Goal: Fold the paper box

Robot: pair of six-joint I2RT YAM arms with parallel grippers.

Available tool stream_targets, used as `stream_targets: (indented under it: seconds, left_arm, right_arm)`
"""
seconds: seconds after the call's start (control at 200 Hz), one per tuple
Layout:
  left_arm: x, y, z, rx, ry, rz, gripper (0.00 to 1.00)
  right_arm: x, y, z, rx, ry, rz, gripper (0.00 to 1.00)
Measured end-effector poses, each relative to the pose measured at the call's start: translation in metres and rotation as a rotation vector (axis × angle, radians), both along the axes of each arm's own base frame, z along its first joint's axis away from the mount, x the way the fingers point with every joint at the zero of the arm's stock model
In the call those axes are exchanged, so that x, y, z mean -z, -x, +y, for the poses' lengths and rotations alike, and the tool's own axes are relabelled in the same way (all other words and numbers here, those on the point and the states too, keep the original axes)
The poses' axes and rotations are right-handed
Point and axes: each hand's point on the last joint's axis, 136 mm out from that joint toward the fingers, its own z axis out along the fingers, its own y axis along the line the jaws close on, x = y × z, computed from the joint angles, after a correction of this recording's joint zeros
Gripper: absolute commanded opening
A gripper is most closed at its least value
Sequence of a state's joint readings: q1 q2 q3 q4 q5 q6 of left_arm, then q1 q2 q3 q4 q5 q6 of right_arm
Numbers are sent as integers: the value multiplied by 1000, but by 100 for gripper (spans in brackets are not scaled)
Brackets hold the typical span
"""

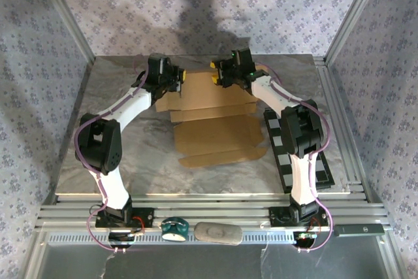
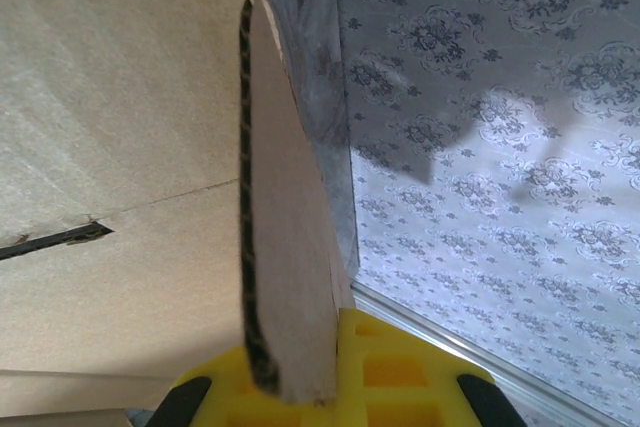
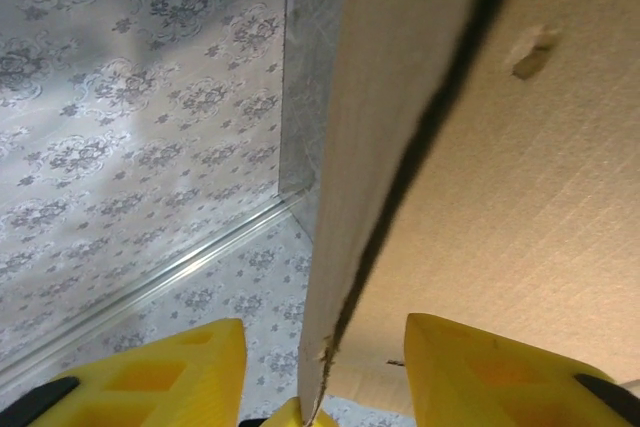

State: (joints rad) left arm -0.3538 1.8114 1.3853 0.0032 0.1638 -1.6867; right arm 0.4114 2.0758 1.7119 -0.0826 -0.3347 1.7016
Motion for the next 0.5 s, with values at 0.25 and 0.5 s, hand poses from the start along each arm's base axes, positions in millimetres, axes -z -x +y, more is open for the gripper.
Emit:
stream_targets:
  seconds: [0.25, 0.5]
  left_arm:
    - [-2, 0, 0, 6, -2, -5, 0]
    - [-12, 4, -1, 22, -11, -32, 0]
  right_arm:
    - [-6, -5, -2, 58, 26, 15, 25]
    - [-8, -3, -13, 120, 94, 39, 45]
